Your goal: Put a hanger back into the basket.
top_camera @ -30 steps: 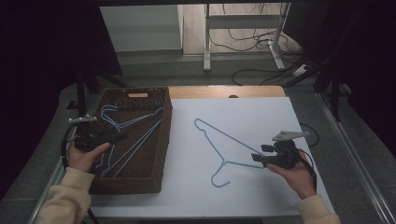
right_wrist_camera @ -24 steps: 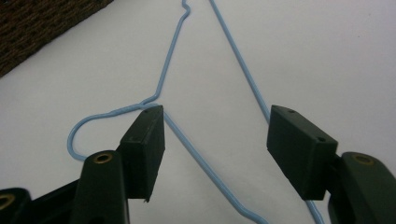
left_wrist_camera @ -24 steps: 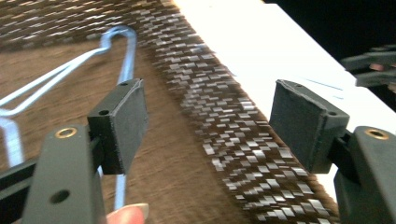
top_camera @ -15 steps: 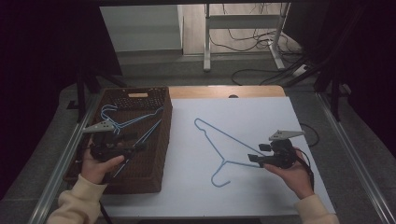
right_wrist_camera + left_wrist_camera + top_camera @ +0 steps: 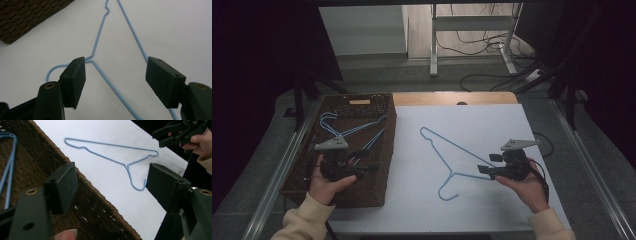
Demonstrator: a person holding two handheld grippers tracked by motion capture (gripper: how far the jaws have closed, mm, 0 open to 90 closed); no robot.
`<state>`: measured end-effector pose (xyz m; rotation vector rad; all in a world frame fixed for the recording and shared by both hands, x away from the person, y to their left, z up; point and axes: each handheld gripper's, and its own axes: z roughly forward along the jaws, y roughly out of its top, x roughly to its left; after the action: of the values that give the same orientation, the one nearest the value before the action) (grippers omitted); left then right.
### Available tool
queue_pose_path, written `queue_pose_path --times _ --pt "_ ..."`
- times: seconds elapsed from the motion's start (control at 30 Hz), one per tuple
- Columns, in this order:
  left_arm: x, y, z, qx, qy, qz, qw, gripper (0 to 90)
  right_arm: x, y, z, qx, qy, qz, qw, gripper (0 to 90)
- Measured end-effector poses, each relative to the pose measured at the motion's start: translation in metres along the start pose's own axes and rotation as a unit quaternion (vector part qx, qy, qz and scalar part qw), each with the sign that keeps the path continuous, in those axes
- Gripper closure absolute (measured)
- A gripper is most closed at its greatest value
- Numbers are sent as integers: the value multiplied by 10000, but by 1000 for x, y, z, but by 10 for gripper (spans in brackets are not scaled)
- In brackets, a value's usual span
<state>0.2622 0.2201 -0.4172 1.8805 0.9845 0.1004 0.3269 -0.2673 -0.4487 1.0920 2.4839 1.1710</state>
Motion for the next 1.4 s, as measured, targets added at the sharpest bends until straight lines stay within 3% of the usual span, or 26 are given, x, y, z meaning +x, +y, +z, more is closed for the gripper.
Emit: queue_pose_path --times 0.47,0.97,1.07,1.17,1.4 --pt "-14 -4 12 179 -24 194 9996 229 8 -2 -14 -131 10 -87 9999 318" --pt "-17 -4 20 236 -49 270 9993 231 14 -4 -17 48 -54 -230 9997 315" --pt "-15 -1 20 194 -187 216 9994 229 17 -6 -14 175 -93 -317 9993 315" --pt "-15 1 20 191 -191 236 9994 229 19 -7 -6 389 -182 -466 9980 315" --pt "-17 -1 23 251 -188 253 9992 229 23 -6 13 796 -115 -615 9949 313"
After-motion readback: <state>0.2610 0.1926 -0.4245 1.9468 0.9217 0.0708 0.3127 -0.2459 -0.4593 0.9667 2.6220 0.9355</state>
